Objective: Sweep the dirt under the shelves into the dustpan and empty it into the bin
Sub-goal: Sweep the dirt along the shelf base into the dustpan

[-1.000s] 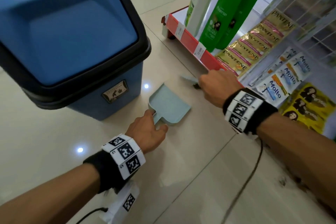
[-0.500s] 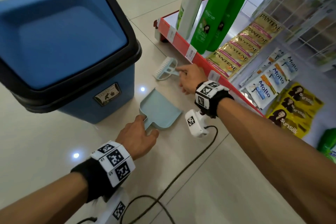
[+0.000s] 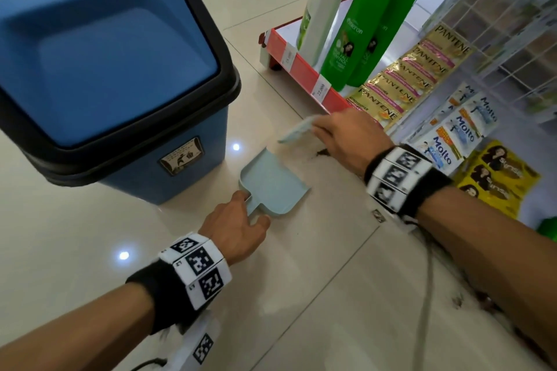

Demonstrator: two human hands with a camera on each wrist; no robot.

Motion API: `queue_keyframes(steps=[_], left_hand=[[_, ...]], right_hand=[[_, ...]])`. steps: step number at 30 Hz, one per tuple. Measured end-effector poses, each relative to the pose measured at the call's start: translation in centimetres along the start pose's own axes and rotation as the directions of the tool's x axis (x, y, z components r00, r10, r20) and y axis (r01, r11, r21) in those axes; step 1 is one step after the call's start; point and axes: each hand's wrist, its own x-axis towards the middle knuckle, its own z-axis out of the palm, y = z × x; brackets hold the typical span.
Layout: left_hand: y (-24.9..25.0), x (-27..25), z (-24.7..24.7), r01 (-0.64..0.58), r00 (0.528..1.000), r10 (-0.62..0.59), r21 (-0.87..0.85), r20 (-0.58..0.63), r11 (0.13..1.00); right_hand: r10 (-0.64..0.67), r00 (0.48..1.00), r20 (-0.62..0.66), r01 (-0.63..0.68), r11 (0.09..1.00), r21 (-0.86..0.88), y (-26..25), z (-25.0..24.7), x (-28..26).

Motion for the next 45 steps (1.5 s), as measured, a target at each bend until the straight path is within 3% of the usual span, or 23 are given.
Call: queue_keyframes(steps=[4, 10, 13, 20, 22, 26, 29, 36, 39, 42, 45], left_hand=[[-0.3, -0.6, 0.2, 0.003, 1.0, -0.003, 0.0, 0.004, 1.0], [-1.9, -2.5, 0.0, 0.018, 1.0, -0.018, -0.011, -0.015, 1.0], [-2.5, -3.3, 0.0, 0.03, 0.999, -0.03, -0.005, -0.022, 1.0], [-2.7, -4.5, 0.0, 0.031, 0.999, -0.03, 0.055, -0.021, 0.998], [-2.7, -4.7, 0.1, 0.035, 0.999, -0.034, 0.054, -0.021, 0.998], [-3.0, -4.7, 0.3, 0.032, 0.999, -0.031, 0.051, -0.017, 0.998], [-3.1, -4.3, 0.3, 0.026, 0.999, -0.025, 0.048, -0.023, 0.999], [-1.6, -3.1, 0.6, 0.004, 1.0, -0.003, 0.054, -0.016, 0.999], [-0.9, -2.6, 0.8, -0.009, 1.0, 0.01, 0.048, -0.016, 0.999], [-0.5, -2.4, 1.0, -0.021, 1.0, 0.022, 0.037, -0.012, 0.999], [-0.2, -2.1, 1.2, -0.041, 0.999, 0.041, 0.03, -0.004, 0.999]], right_hand=[[0.007, 0.999, 0.037, -0.011, 0.994, 0.11, -2.2, 1.6, 2.8], [-0.009, 0.972, 0.234, 0.007, 1.0, 0.01, 0.5, 1.1, -1.1], [-0.041, 0.984, 0.175, 0.046, 0.999, -0.028, 1.8, -0.2, -2.7], [-0.191, 0.98, -0.054, 0.198, 0.954, 0.224, -2.2, 0.2, -0.3], [-0.194, 0.981, -0.009, 0.189, 0.947, 0.26, -2.5, 0.6, -0.1], [-0.143, 0.964, 0.223, 0.123, 0.987, 0.103, 0.0, 0.3, -2.2], [-0.123, 0.959, 0.255, 0.111, 0.992, 0.062, 2.0, -0.4, -4.1], [-0.178, 0.984, 0.02, 0.172, 0.97, 0.173, 0.9, -0.9, -2.8], [-0.102, 0.994, -0.026, 0.103, 0.991, 0.079, -0.2, 0.1, -1.1], [0.06, 0.997, 0.05, -0.052, 0.988, -0.148, -0.1, 0.9, -0.9], [0.174, 0.976, 0.135, -0.145, 0.969, -0.199, 0.6, 1.2, -2.7]])
